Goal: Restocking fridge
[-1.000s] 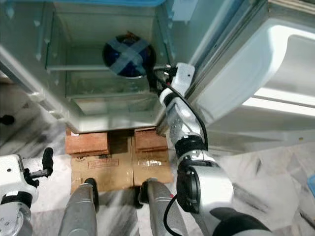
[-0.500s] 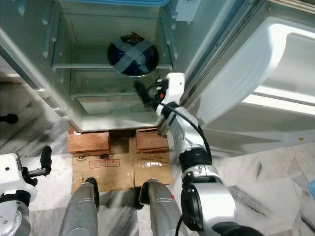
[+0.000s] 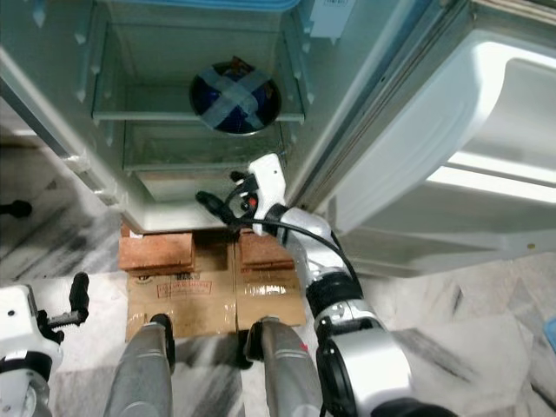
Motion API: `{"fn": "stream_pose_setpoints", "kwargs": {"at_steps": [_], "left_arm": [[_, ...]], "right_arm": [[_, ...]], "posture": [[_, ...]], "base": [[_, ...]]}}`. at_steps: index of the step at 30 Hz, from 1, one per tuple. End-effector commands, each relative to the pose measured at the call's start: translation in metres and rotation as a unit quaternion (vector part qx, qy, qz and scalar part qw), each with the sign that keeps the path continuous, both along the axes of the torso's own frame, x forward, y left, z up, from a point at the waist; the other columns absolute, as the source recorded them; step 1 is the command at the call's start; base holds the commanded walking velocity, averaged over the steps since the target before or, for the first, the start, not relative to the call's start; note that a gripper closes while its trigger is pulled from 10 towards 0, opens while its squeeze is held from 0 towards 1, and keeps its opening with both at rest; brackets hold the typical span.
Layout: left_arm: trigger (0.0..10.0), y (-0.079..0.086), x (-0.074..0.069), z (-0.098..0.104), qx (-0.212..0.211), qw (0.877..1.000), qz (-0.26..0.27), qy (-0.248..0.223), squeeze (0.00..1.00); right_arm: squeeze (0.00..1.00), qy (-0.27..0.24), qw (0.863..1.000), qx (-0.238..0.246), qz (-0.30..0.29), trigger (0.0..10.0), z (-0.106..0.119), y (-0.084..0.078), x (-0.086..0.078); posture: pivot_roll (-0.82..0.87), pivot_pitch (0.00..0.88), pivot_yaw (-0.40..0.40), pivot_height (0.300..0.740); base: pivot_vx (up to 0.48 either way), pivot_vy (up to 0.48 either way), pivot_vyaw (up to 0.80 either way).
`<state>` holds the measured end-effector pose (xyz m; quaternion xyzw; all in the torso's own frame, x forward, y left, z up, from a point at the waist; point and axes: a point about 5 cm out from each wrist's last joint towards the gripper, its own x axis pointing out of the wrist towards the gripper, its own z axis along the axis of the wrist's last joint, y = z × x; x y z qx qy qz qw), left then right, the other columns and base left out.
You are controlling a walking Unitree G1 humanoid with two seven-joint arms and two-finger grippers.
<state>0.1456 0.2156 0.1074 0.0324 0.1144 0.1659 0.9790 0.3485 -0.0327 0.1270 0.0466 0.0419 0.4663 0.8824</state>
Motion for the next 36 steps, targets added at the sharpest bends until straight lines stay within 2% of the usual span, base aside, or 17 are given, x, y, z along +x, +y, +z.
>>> {"fn": "stream_pose_setpoints", "kwargs": {"at_steps": [1, 8, 12, 13, 15, 18, 21, 25, 30, 36], "left_arm": [[10.0, 0.0, -0.007, 0.0, 0.002, 1.0, 0.007, 0.007, 0.0], [10.0, -0.005, -0.023, -0.001, -0.002, 1.0, 0.018, 0.02, 0.0], [10.0, -0.008, -0.027, -0.002, -0.006, 0.999, 0.02, 0.024, 0.0], [10.0, -0.009, -0.029, -0.002, -0.008, 0.999, 0.022, 0.027, 0.0], [10.0, -0.009, -0.029, -0.002, -0.008, 0.999, 0.022, 0.027, 0.0], [10.0, -0.009, -0.032, -0.002, -0.01, 0.999, 0.023, 0.032, 0.0], [10.0, -0.009, -0.032, -0.003, -0.01, 0.999, 0.023, 0.032, 0.0], [10.0, -0.008, -0.031, -0.002, -0.008, 0.999, 0.024, 0.031, 0.0], [10.0, -0.008, -0.032, -0.002, -0.006, 0.999, 0.027, 0.031, 0.0], [10.0, -0.008, -0.027, -0.002, -0.006, 0.999, 0.026, 0.025, 0.0]], "right_arm": [[0.0, -0.007, 1.0, -0.012, 0.018, 10.0, 0.0, 0.004, 0.0], [0.0, -0.064, 0.996, -0.058, 0.034, 10.0, 0.014, 0.02, 0.005], [0.0, -0.082, 0.994, -0.068, 0.026, 10.0, 0.02, 0.023, 0.008], [0.0, -0.107, 0.99, -0.087, 0.003, 10.0, 0.03, 0.025, 0.015], [0.0, -0.107, 0.99, -0.087, 0.003, 10.0, 0.03, 0.025, 0.015], [0.0, -0.148, 0.978, -0.129, -0.072, 10.0, 0.051, 0.022, 0.03], [0.0, -0.157, 0.972, -0.141, -0.1, 10.0, 0.058, 0.019, 0.035], [0.0, -0.164, 0.969, -0.136, -0.122, 10.0, 0.066, 0.015, 0.04], [0.0, -0.174, 0.97, -0.107, -0.134, 10.0, 0.078, 0.013, 0.043], [0.0, -0.221, 0.964, -0.061, -0.135, 10.0, 0.096, 0.013, 0.042]], "posture": [[0.3, 0.341, -0.194, 0.74], [0.3, 0.38, -0.227, 0.74], [0.3, 0.389, -0.233, 0.74], [0.3, 0.407, -0.242, 0.74], [0.3, 0.407, -0.242, 0.74], [0.29, 0.412, -0.246, 0.74], [0.29, 0.413, -0.246, 0.74], [0.3, 0.413, -0.245, 0.74], [0.3, 0.406, -0.243, 0.74], [0.3, 0.39, -0.238, 0.74]], "base": [[0.0, 0.0, 0.0], [0.0, 0.0, 0.0], [0.0, 0.0, 0.0], [0.0, 0.0, 0.0], [0.0, 0.0, 0.0], [0.0, 0.0, 0.0], [0.0, 0.0, 0.0], [0.0, 0.0, 0.0], [0.0, 0.0, 0.0], [0.0, 0.0, 0.0]]}}
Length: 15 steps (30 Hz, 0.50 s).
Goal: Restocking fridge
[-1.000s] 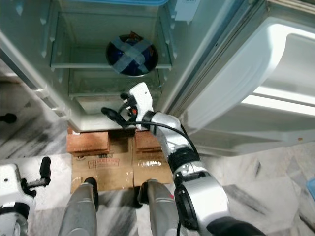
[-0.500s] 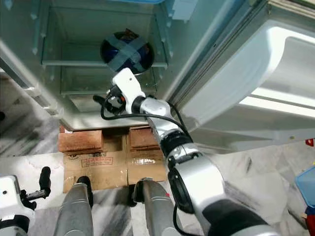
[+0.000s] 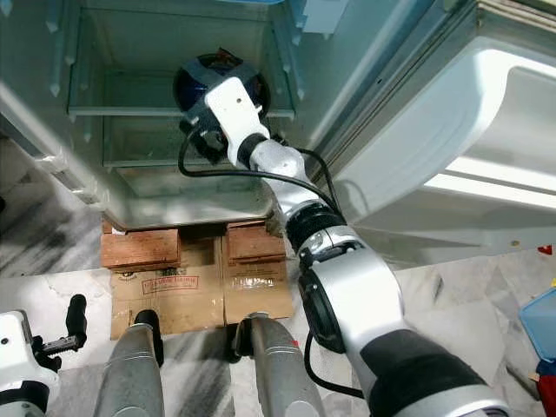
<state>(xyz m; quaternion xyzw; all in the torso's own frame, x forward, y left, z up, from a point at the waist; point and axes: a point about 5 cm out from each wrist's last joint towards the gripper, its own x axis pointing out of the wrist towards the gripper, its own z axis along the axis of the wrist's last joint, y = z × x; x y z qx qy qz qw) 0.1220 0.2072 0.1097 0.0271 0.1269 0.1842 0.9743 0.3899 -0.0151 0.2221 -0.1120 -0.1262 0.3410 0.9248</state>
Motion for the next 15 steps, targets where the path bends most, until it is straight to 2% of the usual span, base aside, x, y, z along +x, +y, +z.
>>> {"fn": "stream_pose_setpoints", "kwargs": {"at_steps": [1, 5, 8, 9, 12, 13, 15], "left_arm": [[10.0, 0.0, -0.003, -0.004, -0.001, 1.0, 0.006, 0.013, 0.0], [10.0, 0.001, 0.0, -0.004, 0.0, 1.0, 0.005, 0.01, 0.0], [10.0, 0.002, 0.002, -0.005, 0.0, 1.0, 0.003, 0.007, 0.0], [10.0, 0.002, 0.003, -0.005, 0.0, 1.0, 0.003, 0.007, 0.0], [10.0, 0.001, 0.004, -0.005, -0.002, 1.0, 0.002, 0.005, 0.0], [10.0, 0.0, 0.005, -0.005, -0.002, 1.0, 0.001, 0.004, 0.0], [10.0, 0.0, 0.005, -0.005, -0.003, 1.0, 0.0, 0.004, 0.0]], "right_arm": [[0.0, -0.006, 1.0, 0.016, 0.002, 10.0, 0.004, -0.005, 0.001], [0.0, -0.002, 0.998, 0.051, 0.04, 10.0, 0.013, -0.006, 0.001], [0.0, 0.02, 0.992, 0.064, 0.106, 10.0, 0.011, -0.006, -0.003], [0.0, 0.041, 0.987, 0.058, 0.147, 10.0, 0.003, -0.006, -0.007], [0.0, 0.063, 0.978, 0.038, 0.196, 10.0, -0.014, -0.007, -0.015], [0.0, 0.079, 0.971, 0.023, 0.226, 10.0, -0.03, -0.009, -0.021], [0.0, 0.101, 0.962, 0.014, 0.252, 10.0, -0.044, -0.01, -0.028]], "posture": [[0.3, 0.388, -0.237, 0.74], [0.29, 0.38, -0.235, 0.74], [0.29, 0.371, -0.233, 0.74], [0.29, 0.368, -0.233, 0.74], [0.28, 0.366, -0.233, 0.74], [0.28, 0.367, -0.231, 0.74], [0.28, 0.368, -0.23, 0.74]], "base": [[0.0, 0.0, 0.0], [0.0, 0.0, 0.0], [0.0, 0.0, 0.0], [0.0, 0.0, 0.0], [0.0, 0.0, 0.0], [0.0, 0.0, 0.0], [0.0, 0.0, 0.0]]}}
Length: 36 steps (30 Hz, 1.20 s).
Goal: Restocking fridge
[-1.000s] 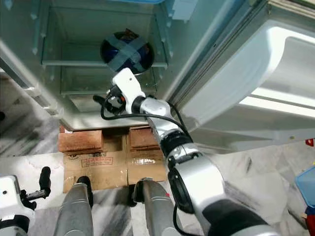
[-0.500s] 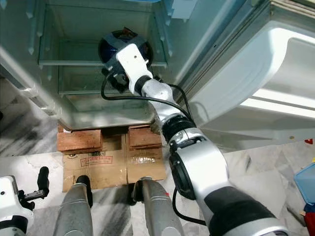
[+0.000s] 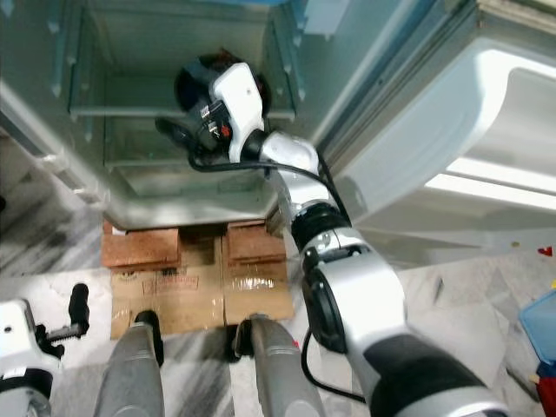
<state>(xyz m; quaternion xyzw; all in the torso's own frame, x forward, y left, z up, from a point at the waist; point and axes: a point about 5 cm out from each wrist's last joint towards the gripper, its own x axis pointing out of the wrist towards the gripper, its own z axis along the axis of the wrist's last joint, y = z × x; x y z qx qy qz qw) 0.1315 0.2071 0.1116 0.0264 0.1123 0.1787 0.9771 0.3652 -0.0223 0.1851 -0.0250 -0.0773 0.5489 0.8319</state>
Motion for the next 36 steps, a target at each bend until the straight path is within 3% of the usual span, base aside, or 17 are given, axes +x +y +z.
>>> {"fn": "stream_pose_setpoints", "kwargs": {"at_steps": [1, 6, 11, 19, 23, 27, 36], "left_arm": [[10.0, 0.0, -0.004, -0.007, -0.004, 1.0, 0.006, 0.018, 0.0], [10.0, 0.0, -0.004, -0.007, -0.005, 1.0, 0.002, 0.019, 0.0], [10.0, 0.0, -0.004, -0.005, -0.004, 1.0, 0.0, 0.019, 0.0], [10.0, -0.004, -0.01, -0.007, -0.01, 1.0, 0.0, 0.027, 0.0], [10.0, -0.005, -0.011, -0.008, -0.012, 0.999, -0.003, 0.03, 0.0], [10.0, -0.004, -0.011, -0.008, -0.012, 0.999, -0.002, 0.032, 0.0], [10.0, -0.007, -0.018, -0.009, -0.015, 0.999, 0.007, 0.038, 0.0]], "right_arm": [[0.0, 0.026, 0.998, -0.021, 0.047, 10.0, -0.017, -0.002, -0.009], [0.0, 0.053, 0.989, -0.085, 0.104, 10.0, -0.051, 0.001, -0.027], [0.0, 0.045, 0.982, -0.176, 0.043, 10.0, -0.071, 0.001, -0.026], [0.0, 0.006, 0.978, -0.201, -0.046, 10.0, -0.058, 0.009, -0.013], [0.0, -0.029, 0.969, -0.22, -0.112, 10.0, -0.042, 0.016, -0.001], [0.0, -0.041, 0.966, -0.223, -0.121, 10.0, -0.036, 0.018, 0.002], [0.0, -0.078, 0.939, -0.251, -0.221, 10.0, -0.009, 0.011, 0.021]], "posture": [[0.28, 0.368, -0.229, 0.74], [0.28, 0.375, -0.22, 0.74], [0.28, 0.39, -0.223, 0.74], [0.27, 0.41, -0.227, 0.74], [0.27, 0.419, -0.232, 0.74], [0.27, 0.423, -0.238, 0.74], [0.27, 0.432, -0.257, 0.74]], "base": [[0.0, 0.0, 0.0], [0.0, 0.0, 0.0], [0.0, 0.0, 0.0], [0.0, 0.0, 0.0], [0.0, 0.0, 0.0], [0.0, 0.0, 0.0], [0.0, 0.0, 0.0]]}}
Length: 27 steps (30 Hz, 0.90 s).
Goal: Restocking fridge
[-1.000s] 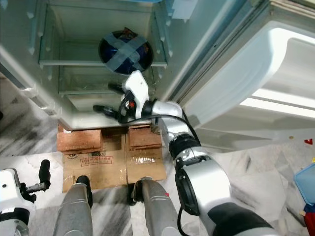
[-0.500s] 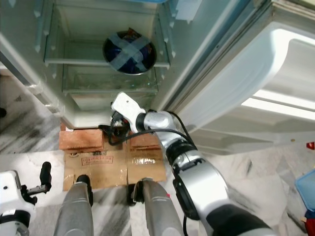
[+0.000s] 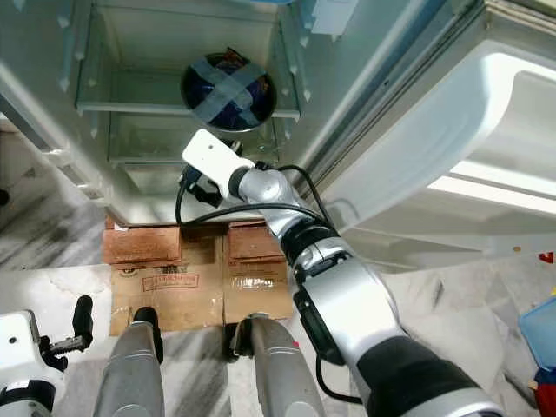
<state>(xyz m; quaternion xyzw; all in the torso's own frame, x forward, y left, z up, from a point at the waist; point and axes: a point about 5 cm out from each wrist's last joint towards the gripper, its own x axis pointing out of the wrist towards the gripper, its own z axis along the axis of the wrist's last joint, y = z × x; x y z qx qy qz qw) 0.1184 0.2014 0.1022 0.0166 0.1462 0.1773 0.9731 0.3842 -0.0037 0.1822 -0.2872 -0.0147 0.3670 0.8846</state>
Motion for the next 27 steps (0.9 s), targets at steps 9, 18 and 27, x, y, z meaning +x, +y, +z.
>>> {"fn": "stream_pose_setpoints", "kwargs": {"at_steps": [9, 18, 27], "left_arm": [[10.0, 0.0, -0.007, 0.0, 0.003, 1.0, 0.009, 0.008, 0.0], [10.0, 0.001, -0.005, 0.001, 0.005, 1.0, 0.013, 0.006, 0.0], [10.0, 0.001, -0.015, 0.0, 0.004, 1.0, 0.022, 0.017, 0.0]], "right_arm": [[0.0, -0.004, 0.997, -0.001, -0.081, 10.0, 0.005, -0.02, 0.012], [0.0, 0.013, 0.997, 0.019, -0.08, 10.0, 0.004, -0.018, 0.011], [0.0, 0.087, 0.991, 0.085, -0.052, 10.0, -0.003, -0.004, 0.004]], "posture": [[0.27, 0.438, -0.264, 0.74], [0.27, 0.441, -0.271, 0.74], [0.28, 0.458, -0.282, 0.74]], "base": [[0.0, 0.0, 0.0], [0.0, 0.0, 0.0], [0.0, 0.0, 0.0]]}}
